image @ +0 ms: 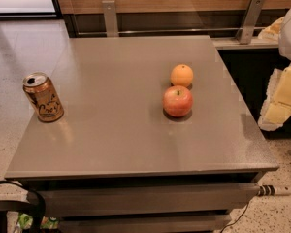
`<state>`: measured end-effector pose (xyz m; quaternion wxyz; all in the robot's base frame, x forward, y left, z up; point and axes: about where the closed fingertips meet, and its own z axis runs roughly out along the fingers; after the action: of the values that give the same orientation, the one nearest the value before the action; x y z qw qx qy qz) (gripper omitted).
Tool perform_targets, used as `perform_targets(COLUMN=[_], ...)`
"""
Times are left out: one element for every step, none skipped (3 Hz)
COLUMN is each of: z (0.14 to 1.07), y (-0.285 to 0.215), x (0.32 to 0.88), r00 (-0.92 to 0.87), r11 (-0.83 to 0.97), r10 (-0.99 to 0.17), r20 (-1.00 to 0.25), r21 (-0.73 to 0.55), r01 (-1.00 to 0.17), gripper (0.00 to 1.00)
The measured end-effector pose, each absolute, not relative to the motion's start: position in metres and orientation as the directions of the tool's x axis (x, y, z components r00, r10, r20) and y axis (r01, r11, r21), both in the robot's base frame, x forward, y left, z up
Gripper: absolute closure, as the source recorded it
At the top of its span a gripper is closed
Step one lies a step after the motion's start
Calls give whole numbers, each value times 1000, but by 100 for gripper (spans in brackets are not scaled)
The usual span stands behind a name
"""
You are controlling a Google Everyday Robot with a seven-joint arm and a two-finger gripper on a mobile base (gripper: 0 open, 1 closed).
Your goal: Move orange near orange can
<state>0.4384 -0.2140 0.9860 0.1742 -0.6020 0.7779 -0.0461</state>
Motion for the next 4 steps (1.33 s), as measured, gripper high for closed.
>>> perform_targets(z=[986, 987, 984, 973], y=[-214, -216, -228, -238], x=[438, 444, 467, 500], r00=[-215, -207, -145, -59], r11=[271, 284, 308, 339], r10=[-953, -944, -902, -811], r20=[-216, -258, -406, -582], r21=[-282, -311, -370, -385], r01=[-920, -907, -876, -858], gripper=[0, 0, 0, 0])
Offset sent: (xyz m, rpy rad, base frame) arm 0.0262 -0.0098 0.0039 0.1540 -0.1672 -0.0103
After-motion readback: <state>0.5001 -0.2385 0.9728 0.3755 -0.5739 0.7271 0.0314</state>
